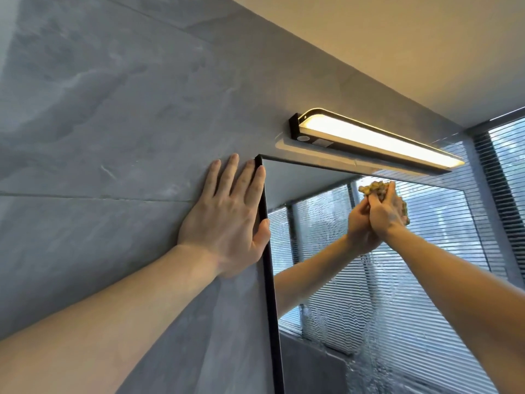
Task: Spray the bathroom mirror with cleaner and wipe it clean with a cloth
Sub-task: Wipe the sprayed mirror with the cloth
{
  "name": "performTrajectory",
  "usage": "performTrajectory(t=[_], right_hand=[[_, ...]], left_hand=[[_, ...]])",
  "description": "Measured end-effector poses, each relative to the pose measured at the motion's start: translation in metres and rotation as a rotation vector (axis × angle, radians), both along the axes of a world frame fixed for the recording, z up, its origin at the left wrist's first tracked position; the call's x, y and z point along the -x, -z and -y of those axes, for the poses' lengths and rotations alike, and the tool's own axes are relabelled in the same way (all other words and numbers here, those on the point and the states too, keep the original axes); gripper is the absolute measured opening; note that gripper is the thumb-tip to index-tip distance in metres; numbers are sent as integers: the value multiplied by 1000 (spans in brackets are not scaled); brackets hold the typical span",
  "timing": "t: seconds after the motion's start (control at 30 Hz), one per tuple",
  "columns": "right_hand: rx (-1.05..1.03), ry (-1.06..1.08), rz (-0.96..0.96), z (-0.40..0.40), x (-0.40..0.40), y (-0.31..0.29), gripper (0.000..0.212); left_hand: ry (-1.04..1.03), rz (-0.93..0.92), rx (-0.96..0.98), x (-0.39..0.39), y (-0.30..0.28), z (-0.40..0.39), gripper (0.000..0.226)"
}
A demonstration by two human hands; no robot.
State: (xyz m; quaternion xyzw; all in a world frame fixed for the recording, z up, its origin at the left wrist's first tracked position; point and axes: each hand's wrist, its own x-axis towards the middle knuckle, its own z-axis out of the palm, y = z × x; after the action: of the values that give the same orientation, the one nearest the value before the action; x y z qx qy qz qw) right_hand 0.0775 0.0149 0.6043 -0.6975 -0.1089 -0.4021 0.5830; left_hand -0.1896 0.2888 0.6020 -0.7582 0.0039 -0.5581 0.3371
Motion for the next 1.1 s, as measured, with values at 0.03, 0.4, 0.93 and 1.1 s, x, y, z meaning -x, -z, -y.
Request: performTrajectory(t=[0.03,0.4,0.93,1.1], right_hand=[[-2,-8,18,-3,3,-3,85],[223,-28,384,-48,65,13,77],[406,-17,666,-90,92,32,71],[195,20,273,-50,48,19,79]], left_hand=[[-1,0,2,0,0,0,89],[11,-8,30,2,1,2,89],[11,-8,39,2,2,1,86],[14,4,37,2,2,2,87]])
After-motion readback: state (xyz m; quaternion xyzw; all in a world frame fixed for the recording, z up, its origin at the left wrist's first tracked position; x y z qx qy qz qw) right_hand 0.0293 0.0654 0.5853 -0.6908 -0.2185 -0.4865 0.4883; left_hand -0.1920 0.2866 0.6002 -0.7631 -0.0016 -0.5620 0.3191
